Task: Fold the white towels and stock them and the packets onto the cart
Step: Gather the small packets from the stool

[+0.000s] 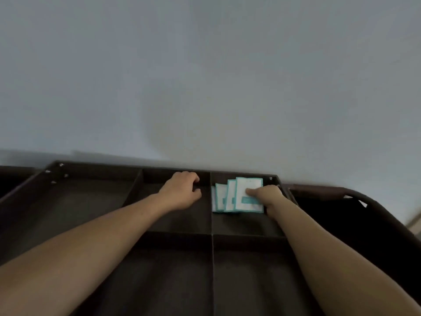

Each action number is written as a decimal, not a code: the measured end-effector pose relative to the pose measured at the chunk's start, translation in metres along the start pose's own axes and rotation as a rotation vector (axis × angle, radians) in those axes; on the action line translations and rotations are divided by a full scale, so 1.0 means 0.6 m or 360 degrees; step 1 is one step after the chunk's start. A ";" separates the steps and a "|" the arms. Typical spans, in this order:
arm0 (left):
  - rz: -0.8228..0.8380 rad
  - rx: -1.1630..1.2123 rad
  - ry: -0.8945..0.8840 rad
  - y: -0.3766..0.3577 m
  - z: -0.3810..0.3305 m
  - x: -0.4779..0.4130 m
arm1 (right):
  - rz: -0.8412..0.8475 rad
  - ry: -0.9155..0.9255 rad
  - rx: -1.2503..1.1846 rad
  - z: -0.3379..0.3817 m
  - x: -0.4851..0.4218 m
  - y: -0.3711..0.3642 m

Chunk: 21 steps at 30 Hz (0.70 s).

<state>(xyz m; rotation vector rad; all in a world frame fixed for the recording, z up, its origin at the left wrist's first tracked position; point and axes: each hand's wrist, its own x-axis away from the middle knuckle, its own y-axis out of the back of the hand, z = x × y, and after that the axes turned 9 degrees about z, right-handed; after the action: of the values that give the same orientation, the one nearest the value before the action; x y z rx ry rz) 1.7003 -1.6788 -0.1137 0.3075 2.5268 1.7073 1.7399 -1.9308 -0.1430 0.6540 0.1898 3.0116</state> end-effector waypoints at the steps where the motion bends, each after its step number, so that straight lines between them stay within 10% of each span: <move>1: 0.0013 -0.0060 0.0036 -0.001 0.002 -0.007 | 0.0024 -0.0020 0.0025 0.000 -0.019 0.002; 21: -0.0028 -0.0130 0.0339 -0.021 0.002 -0.001 | -0.0094 -0.0060 0.1158 -0.011 -0.060 -0.014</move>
<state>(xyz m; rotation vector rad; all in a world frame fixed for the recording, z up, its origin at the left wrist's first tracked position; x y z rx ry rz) 1.6995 -1.6823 -0.1258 0.1015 2.5829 1.9249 1.7699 -1.9259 -0.1645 0.7117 1.3054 2.8146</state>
